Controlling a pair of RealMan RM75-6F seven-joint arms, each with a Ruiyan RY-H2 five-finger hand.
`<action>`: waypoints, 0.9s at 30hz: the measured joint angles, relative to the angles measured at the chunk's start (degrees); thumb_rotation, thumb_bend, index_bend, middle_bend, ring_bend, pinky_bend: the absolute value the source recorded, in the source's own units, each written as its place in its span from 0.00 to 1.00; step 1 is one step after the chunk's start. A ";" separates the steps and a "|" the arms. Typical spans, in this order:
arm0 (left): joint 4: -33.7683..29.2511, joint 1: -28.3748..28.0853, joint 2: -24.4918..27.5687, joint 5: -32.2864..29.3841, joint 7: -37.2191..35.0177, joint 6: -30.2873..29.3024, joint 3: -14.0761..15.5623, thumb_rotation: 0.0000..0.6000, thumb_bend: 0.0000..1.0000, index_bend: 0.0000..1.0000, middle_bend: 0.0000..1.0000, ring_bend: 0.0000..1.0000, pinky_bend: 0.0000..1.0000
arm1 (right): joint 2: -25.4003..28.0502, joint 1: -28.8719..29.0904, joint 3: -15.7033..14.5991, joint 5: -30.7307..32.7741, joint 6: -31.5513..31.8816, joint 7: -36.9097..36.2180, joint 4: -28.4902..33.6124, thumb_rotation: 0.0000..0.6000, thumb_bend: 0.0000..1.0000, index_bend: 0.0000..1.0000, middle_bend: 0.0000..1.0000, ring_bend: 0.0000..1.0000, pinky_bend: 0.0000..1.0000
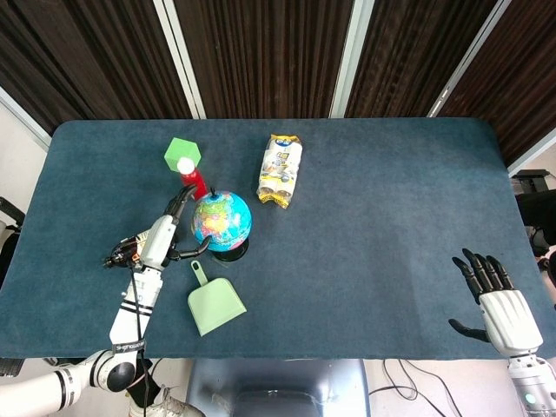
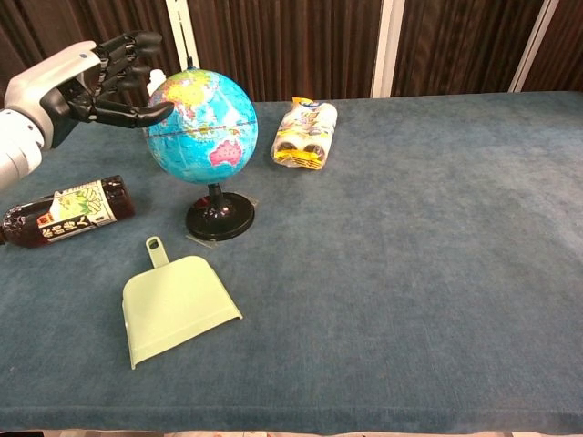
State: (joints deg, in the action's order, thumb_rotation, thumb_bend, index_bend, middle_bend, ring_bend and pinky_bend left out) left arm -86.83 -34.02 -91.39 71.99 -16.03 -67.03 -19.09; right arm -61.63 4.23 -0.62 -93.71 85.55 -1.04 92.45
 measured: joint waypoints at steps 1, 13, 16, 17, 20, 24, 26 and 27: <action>0.05 -0.08 -0.12 -0.19 0.05 -0.12 -0.08 1.00 0.31 0.00 0.00 0.00 0.00 | 0.07 -0.04 0.03 0.03 0.10 -0.17 -0.03 1.00 0.11 0.00 0.00 0.00 0.00; 3.19 -2.14 -1.67 -3.33 0.41 2.14 -1.78 1.00 0.31 0.00 0.00 0.00 0.00 | 0.29 -0.17 0.11 0.05 0.43 -0.56 -0.05 1.00 0.11 0.00 0.00 0.00 0.00; 3.38 -2.16 -1.69 -3.53 0.53 1.97 -1.86 1.00 0.31 0.00 0.00 0.00 0.00 | 0.31 -0.21 0.15 0.09 0.49 -0.62 -0.08 1.00 0.11 0.00 0.00 0.00 0.00; 3.35 -2.08 -1.64 -3.52 0.54 1.81 -1.83 1.00 0.31 0.00 0.00 0.00 0.00 | 0.31 -0.20 0.14 0.09 0.46 -0.62 -0.08 1.00 0.11 0.00 0.00 0.00 0.00; 3.46 -1.90 -1.42 -3.69 0.57 1.61 -1.80 1.00 0.31 0.00 0.00 0.00 0.00 | 0.30 -0.20 0.14 0.05 0.47 -0.57 -0.11 1.00 0.11 0.00 0.00 0.00 0.00; 3.87 -1.63 -1.01 -4.02 0.18 1.66 -1.80 1.00 0.31 0.00 0.00 0.00 0.00 | 0.26 -0.20 0.17 0.11 0.45 -0.50 -0.10 1.00 0.11 0.00 0.00 0.00 0.00; 3.80 -1.31 -0.65 -4.11 -0.11 1.60 -1.69 1.00 0.31 0.00 0.00 0.00 0.00 | 0.22 -0.18 0.17 0.13 0.39 -0.39 -0.08 1.00 0.11 0.00 0.00 0.00 0.00; 3.75 -1.10 -0.40 -4.15 -0.30 1.57 -1.61 1.00 0.31 0.00 0.00 0.00 0.00 | 0.20 -0.18 0.18 0.13 0.38 -0.33 -0.08 1.00 0.11 0.00 0.00 0.00 0.00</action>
State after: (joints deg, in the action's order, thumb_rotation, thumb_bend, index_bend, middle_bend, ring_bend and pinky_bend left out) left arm -83.08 -35.12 -91.79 67.84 -16.33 -65.46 -20.71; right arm -61.43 4.05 -0.45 -93.58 85.93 -1.37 92.37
